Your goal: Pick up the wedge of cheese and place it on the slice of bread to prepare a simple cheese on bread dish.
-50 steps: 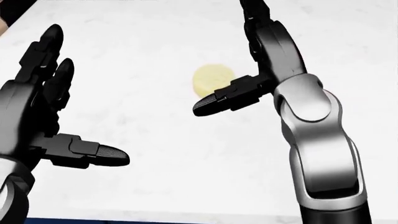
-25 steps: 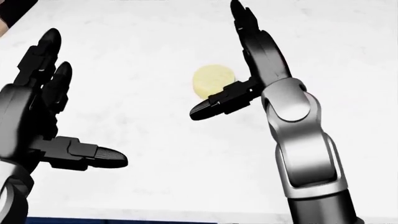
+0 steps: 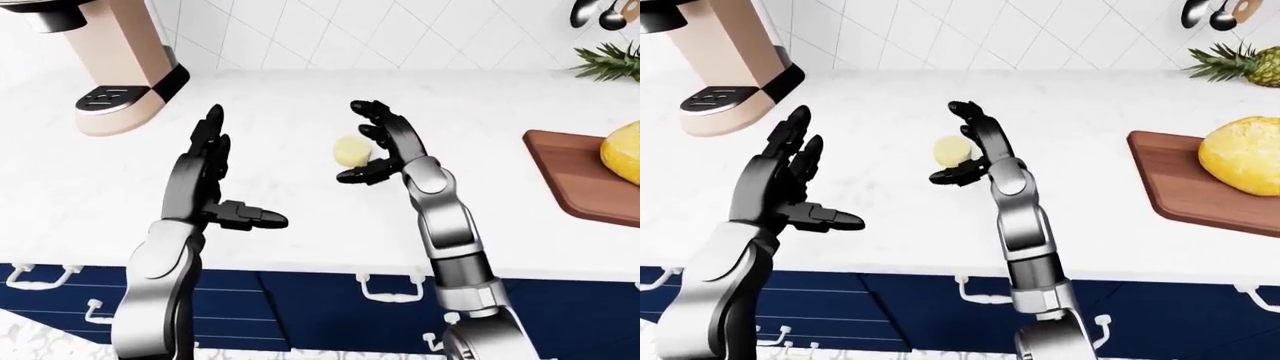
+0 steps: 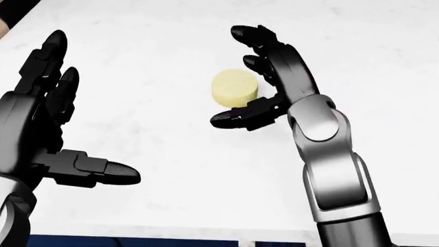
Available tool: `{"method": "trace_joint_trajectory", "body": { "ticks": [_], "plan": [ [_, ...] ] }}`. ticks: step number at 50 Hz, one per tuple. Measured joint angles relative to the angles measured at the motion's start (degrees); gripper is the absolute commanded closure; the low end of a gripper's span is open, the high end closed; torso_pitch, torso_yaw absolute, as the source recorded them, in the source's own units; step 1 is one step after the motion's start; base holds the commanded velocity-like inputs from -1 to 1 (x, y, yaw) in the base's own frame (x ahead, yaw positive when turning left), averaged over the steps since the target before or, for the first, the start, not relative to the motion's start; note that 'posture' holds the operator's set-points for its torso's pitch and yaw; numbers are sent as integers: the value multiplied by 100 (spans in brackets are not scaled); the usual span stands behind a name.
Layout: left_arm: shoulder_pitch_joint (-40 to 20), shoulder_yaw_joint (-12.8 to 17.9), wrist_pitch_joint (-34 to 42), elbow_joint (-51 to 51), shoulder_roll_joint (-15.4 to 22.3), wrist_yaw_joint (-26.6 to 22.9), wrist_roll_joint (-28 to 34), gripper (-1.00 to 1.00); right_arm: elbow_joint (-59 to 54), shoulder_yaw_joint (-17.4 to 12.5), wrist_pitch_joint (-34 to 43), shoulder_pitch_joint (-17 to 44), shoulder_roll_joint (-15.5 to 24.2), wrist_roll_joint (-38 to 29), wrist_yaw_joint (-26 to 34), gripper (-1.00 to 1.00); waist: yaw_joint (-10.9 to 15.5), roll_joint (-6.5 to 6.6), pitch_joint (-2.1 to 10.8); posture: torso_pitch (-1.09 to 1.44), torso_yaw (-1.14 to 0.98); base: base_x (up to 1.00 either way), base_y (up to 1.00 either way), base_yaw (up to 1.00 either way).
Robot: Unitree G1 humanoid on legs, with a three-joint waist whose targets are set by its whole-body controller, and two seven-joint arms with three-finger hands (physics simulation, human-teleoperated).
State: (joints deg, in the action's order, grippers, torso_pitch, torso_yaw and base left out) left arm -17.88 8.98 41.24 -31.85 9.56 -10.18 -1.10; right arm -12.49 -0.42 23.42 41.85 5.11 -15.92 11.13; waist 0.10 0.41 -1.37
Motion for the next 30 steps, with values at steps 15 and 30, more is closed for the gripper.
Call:
{"method": "trace_joint_trajectory", "body": {
  "ticks": [15,30],
  "plan": [
    [61,5,53,-94,-8,-17,9,-100,-922,-36,-513,192,-2,-118,-140,-46,-20,7,19,0,0,0,0,0],
    [108,31,-102,51,-7,-45,14,-100,-1410,-31,-1022,409,48,-225,-382,95,-4,-8,44,0,0,0,0,0]
  ]
}}
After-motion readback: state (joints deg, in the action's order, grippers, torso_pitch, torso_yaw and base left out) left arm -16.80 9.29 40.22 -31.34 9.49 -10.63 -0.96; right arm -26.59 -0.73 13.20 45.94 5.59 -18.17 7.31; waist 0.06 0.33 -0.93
